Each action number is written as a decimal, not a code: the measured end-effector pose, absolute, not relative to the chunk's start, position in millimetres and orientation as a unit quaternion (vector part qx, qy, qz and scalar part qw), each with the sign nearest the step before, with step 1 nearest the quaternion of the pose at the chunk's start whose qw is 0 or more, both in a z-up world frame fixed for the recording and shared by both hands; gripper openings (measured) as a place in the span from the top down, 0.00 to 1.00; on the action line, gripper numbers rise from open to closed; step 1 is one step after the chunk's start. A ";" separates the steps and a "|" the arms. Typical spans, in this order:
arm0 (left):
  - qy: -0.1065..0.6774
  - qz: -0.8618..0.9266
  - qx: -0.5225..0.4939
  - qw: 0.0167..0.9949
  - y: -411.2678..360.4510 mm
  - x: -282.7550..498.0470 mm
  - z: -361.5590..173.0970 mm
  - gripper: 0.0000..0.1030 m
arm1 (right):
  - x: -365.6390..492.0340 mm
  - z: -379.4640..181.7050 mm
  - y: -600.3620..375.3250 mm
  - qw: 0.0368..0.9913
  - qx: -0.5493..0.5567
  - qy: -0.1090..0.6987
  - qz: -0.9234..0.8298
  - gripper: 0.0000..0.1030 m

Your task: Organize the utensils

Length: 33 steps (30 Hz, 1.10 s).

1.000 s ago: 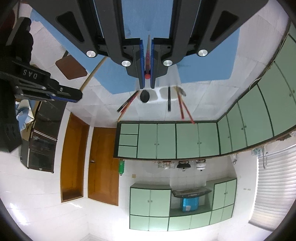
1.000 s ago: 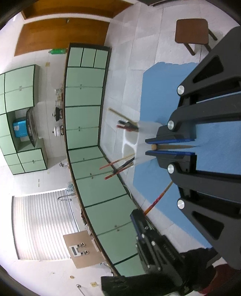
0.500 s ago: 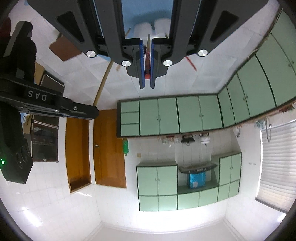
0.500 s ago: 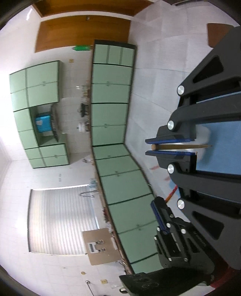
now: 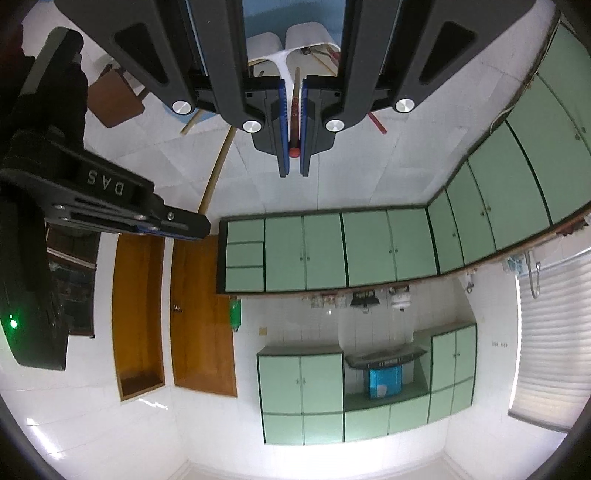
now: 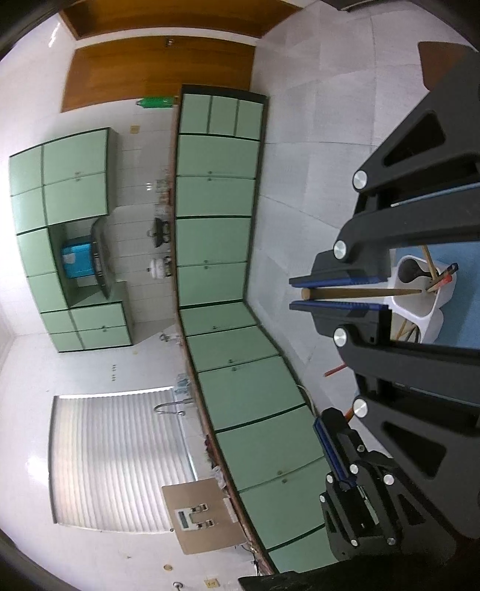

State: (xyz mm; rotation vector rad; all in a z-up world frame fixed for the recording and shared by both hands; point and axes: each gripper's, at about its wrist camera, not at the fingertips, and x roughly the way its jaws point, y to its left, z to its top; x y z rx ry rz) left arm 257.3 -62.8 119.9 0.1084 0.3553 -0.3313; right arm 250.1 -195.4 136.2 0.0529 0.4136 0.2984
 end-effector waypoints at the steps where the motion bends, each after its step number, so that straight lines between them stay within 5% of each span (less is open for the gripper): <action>1: 0.184 -0.162 0.055 0.968 -63.3 262.5 114.3 0.95 | 252.8 132.1 -193.8 0.966 0.026 0.210 0.147 0.94; 9: 0.226 -0.158 0.051 0.960 -61.1 285.6 89.3 0.92 | 266.9 94.8 -178.1 0.955 0.009 0.261 0.140 0.91; 15: 0.207 -0.154 0.045 0.965 -50.0 268.7 99.1 0.75 | 245.3 104.7 -185.4 0.964 0.019 0.235 0.125 0.74; 18: 0.188 -0.151 0.041 0.970 -43.2 250.9 109.0 0.63 | 227.5 113.0 -193.6 0.969 0.022 0.218 0.114 0.59; 20: 0.179 -0.148 0.036 0.972 -38.4 237.2 113.4 0.54 | 212.0 116.6 -200.1 0.973 0.022 0.206 0.104 0.38; 25: 0.163 -0.143 0.025 0.976 -25.8 197.9 112.8 0.36 | 164.9 115.8 -211.2 0.979 0.016 0.181 0.088 0.13; 33: 0.176 -0.135 0.006 0.975 -11.5 149.4 92.2 0.23 | 103.4 98.9 -232.5 0.977 0.051 0.182 0.095 0.06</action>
